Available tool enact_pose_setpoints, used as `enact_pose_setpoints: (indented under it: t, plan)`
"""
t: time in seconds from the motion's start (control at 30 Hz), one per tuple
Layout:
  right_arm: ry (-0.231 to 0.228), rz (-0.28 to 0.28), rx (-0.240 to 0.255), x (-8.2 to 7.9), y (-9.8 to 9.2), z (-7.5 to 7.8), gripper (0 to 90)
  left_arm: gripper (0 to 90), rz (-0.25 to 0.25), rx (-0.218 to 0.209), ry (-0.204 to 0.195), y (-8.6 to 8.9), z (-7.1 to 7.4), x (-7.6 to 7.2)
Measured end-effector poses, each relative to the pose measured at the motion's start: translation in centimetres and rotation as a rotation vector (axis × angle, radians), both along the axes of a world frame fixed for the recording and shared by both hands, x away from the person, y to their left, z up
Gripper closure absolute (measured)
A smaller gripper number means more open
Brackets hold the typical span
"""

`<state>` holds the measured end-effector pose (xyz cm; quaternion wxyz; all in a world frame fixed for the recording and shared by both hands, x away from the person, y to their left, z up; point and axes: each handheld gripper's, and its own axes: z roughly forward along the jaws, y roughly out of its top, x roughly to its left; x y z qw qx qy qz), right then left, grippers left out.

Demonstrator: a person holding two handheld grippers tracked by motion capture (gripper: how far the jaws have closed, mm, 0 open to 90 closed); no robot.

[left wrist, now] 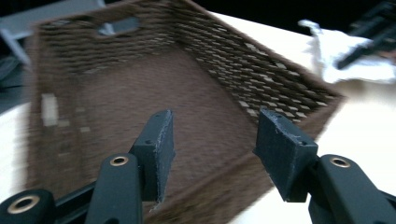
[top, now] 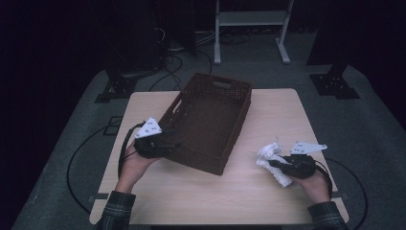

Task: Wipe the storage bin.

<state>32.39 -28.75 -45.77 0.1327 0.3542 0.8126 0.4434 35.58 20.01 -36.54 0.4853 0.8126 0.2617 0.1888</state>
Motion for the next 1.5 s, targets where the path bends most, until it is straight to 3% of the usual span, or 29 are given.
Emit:
enact_pose_setpoints:
  t: [0.17,0.33,0.4,0.43,0.8,0.83,0.87,0.93,1.1,1.5]
  plan:
    - [-0.003,-0.001,-0.004,0.0,0.0,0.1,73.9,43.7,0.078,-0.001,-0.011,2.6,0.3,1.5]
    - [-0.006,0.001,-0.003,0.0,0.1,0.1,73.9,43.8,0.126,-0.014,0.019,4.4,-0.4,3.6]
    - [-0.005,0.000,-0.003,0.0,0.1,0.1,73.9,44.0,0.144,0.010,0.032,4.8,-0.8,4.5]
    - [-0.006,0.000,-0.002,0.0,0.0,0.1,73.9,45.8,0.154,0.016,0.052,5.1,-1.3,5.3]
    - [-0.006,-0.001,0.000,0.2,-0.1,0.0,73.9,69.2,0.157,0.032,0.145,5.7,-3.0,7.9]
    - [-0.001,-0.003,0.002,0.2,-0.1,0.0,73.9,74.6,0.161,0.034,0.152,5.8,-3.1,8.0]
    - [0.000,-0.002,0.002,0.2,-0.1,0.0,73.9,75.3,0.155,0.013,0.166,6.0,-3.2,8.2]
    - [0.001,-0.003,0.002,0.2,-0.1,-0.1,73.9,76.2,0.157,0.013,0.169,6.0,-3.2,8.1]
    - [-0.001,-0.001,-0.001,0.2,-0.1,-0.1,73.9,75.8,0.156,0.043,0.165,5.5,-2.9,7.4]
    - [-0.009,-0.010,-0.008,0.3,-0.2,0.1,73.9,71.6,0.108,0.012,0.168,4.5,-3.1,4.8]
